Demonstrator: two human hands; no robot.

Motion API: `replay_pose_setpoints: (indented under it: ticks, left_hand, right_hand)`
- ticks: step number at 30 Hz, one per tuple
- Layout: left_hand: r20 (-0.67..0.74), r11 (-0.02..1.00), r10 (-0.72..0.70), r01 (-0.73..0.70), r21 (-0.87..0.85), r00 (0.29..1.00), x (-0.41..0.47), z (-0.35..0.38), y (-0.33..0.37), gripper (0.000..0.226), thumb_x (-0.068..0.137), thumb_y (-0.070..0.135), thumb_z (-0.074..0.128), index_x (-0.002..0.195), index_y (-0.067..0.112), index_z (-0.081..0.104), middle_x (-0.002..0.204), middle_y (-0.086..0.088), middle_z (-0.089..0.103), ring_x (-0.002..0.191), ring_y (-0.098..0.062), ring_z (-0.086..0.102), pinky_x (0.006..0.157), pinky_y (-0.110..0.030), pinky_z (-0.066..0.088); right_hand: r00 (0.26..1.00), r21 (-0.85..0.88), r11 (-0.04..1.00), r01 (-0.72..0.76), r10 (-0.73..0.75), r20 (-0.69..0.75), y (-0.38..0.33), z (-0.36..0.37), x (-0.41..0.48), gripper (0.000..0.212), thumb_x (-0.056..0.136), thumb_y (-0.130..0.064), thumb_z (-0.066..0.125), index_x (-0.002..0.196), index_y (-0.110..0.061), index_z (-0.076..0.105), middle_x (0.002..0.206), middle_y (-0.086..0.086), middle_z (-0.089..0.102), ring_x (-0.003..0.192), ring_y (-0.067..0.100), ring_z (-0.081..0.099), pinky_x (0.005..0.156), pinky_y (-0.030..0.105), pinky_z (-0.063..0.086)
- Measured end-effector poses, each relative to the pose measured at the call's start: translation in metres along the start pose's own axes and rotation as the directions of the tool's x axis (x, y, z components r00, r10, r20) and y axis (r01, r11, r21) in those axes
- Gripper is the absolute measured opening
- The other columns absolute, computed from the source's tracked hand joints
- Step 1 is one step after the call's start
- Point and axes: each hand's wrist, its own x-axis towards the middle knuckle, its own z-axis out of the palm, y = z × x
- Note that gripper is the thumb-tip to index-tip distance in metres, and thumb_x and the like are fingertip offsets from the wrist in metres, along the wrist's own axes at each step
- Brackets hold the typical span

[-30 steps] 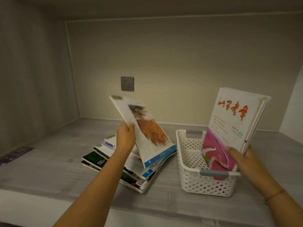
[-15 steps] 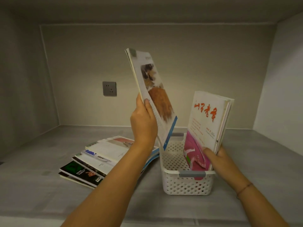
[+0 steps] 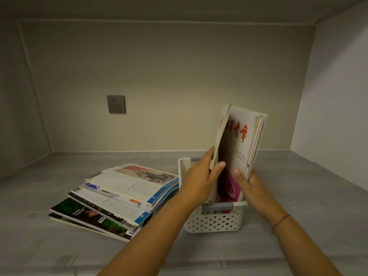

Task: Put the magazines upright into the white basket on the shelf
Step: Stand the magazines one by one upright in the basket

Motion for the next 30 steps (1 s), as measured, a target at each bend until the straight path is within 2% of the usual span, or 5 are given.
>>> replay_pose_setpoints:
  ticks: [4,10,17,24,30]
  left_hand:
    - [0.284,0.996,-0.043,0.065,-0.069,0.958,-0.008,-0.002,-0.005,0.074,0.090,0.052,0.050,0.151,0.033,0.014,0.156,0.008,0.028,0.138,-0.012,0.034,0.113,-0.034,0.032]
    - [0.456,0.988,-0.127,0.153,-0.021,0.881,-0.003,-0.005,-0.007,0.091,0.084,0.042,0.066,0.151,0.035,0.005,0.157,0.005,0.022,0.129,-0.016,0.047,0.105,-0.032,0.041]
    - [0.450,0.984,-0.130,0.170,-0.049,0.884,0.007,0.011,0.000,0.091,0.090,0.034,0.060,0.149,0.036,-0.009,0.157,0.002,0.023,0.135,-0.019,0.039,0.110,-0.037,0.036]
    - [0.483,0.982,-0.090,0.159,-0.104,0.871,0.006,0.017,-0.006,0.103,0.079,0.034,0.074,0.151,0.035,0.001,0.155,0.012,0.025,0.128,-0.003,0.041,0.103,-0.022,0.040]
    - [0.423,0.988,-0.077,0.125,-0.086,0.903,-0.007,-0.004,-0.014,0.074,0.085,0.045,0.063,0.147,0.035,0.025,0.146,0.013,0.043,0.123,-0.001,0.048,0.102,-0.021,0.040]
  right_hand:
    - [0.999,-0.026,0.999,0.034,-0.035,-0.011,-0.001,0.000,-0.001,0.059,0.068,-0.080,0.040,0.119,-0.050,0.040,0.121,-0.032,0.047,0.110,-0.023,0.043,0.085,-0.002,0.035]
    - [0.994,-0.050,0.998,0.049,-0.044,0.100,0.003,0.001,0.002,0.079,0.071,-0.069,0.054,0.139,-0.041,0.024,0.136,-0.027,0.038,0.120,-0.014,0.041,0.087,0.008,0.043]
    - [1.000,-0.044,0.999,0.001,-0.001,-0.014,0.013,0.002,0.007,0.063,0.078,-0.042,0.061,0.130,-0.049,0.028,0.126,-0.031,0.045,0.112,-0.019,0.045,0.088,0.005,0.042]
    - [0.998,-0.065,0.998,-0.014,0.009,-0.068,0.022,-0.003,0.008,0.069,0.085,-0.015,0.062,0.144,-0.024,0.026,0.139,-0.007,0.046,0.122,0.004,0.048,0.093,0.016,0.043]
    - [0.994,-0.069,0.997,-0.046,0.039,-0.104,0.026,-0.002,0.008,0.069,0.082,-0.013,0.066,0.141,-0.023,0.032,0.136,-0.005,0.048,0.120,0.012,0.050,0.092,0.027,0.048]
